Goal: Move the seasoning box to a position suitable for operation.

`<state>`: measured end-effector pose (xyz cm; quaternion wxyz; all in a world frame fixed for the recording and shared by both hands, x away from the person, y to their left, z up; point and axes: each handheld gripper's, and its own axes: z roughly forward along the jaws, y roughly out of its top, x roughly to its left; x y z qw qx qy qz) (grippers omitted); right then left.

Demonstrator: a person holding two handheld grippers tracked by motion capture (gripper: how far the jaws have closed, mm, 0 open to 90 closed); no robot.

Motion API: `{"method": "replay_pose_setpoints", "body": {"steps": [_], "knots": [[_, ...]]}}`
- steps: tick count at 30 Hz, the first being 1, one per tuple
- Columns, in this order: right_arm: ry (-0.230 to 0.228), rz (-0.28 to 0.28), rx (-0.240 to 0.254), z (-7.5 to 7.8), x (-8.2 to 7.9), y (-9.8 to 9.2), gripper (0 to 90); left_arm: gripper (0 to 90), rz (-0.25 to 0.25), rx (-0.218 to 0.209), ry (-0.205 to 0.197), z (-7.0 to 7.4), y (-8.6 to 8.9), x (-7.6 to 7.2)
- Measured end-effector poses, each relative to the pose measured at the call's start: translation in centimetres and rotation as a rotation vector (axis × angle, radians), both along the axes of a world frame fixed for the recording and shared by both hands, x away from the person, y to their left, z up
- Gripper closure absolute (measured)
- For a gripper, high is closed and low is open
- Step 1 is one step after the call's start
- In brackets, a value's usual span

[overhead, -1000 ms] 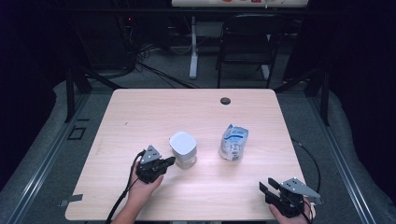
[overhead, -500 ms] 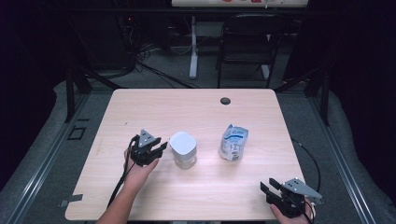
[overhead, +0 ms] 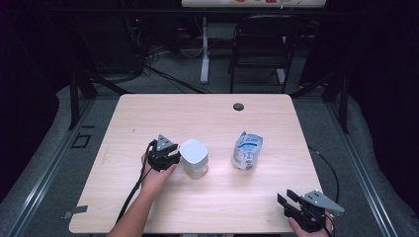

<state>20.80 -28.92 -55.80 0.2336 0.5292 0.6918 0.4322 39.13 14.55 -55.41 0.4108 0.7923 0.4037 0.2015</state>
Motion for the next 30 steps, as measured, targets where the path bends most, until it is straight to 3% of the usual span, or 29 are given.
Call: {"method": "replay_pose_setpoints", "body": {"steps": [3,6,13,30], "knots": [[0.002,-0.007,0.014,-0.1,0.0,-0.2,56.8,68.7,-0.007,0.01,-0.008,0.0,-0.5,0.2],[0.007,-0.011,0.012,-0.1,-0.1,-0.4,56.7,78.6,-0.014,0.027,-0.021,0.1,-0.8,0.2],[0.004,-0.015,0.017,-0.1,-0.2,-0.5,56.7,81.7,-0.021,0.045,-0.024,0.2,-0.4,-0.4],[0.001,-0.002,-0.003,0.0,0.0,0.2,56.7,82.5,0.024,0.054,-0.016,0.2,1.7,-3.9]]}}
